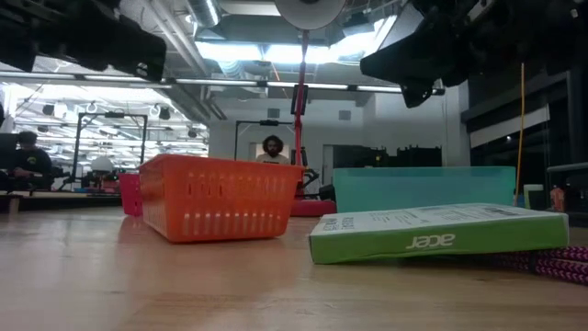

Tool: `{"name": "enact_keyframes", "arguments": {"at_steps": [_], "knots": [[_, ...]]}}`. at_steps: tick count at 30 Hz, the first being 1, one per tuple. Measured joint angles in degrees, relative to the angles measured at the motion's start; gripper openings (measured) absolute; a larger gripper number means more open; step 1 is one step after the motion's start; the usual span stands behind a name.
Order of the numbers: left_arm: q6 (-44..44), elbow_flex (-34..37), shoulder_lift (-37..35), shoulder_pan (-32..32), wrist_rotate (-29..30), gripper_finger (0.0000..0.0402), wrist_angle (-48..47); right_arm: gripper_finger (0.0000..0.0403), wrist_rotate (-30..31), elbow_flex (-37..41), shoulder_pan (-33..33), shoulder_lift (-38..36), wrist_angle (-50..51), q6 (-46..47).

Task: Pick and place items into bin
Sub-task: Put the black charger cable into the blue bin

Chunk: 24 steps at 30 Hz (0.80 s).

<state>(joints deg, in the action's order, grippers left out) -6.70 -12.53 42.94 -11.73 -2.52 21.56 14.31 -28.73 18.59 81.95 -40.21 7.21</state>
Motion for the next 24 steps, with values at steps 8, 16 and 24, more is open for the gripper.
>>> {"name": "enact_keyframes", "arguments": {"at_steps": [8, 16, 24], "knots": [[7.37, -1.31, 0.86, -6.2, 0.55, 0.0001, -2.71, 0.0004, 0.02, 0.0, -0.02, 0.0, 0.31, -0.03], [15.68, -16.14, 10.83, -18.54, 12.05, 0.0001, -23.93, 0.0004, 0.04, 0.0, -0.02, 0.0, 1.57, 0.5], [34.55, -29.5, 22.23, -28.28, 20.87, 0.0001, -45.13, 0.0004, 0.04, 0.0, -0.02, 0.0, 2.05, -0.18]]}}
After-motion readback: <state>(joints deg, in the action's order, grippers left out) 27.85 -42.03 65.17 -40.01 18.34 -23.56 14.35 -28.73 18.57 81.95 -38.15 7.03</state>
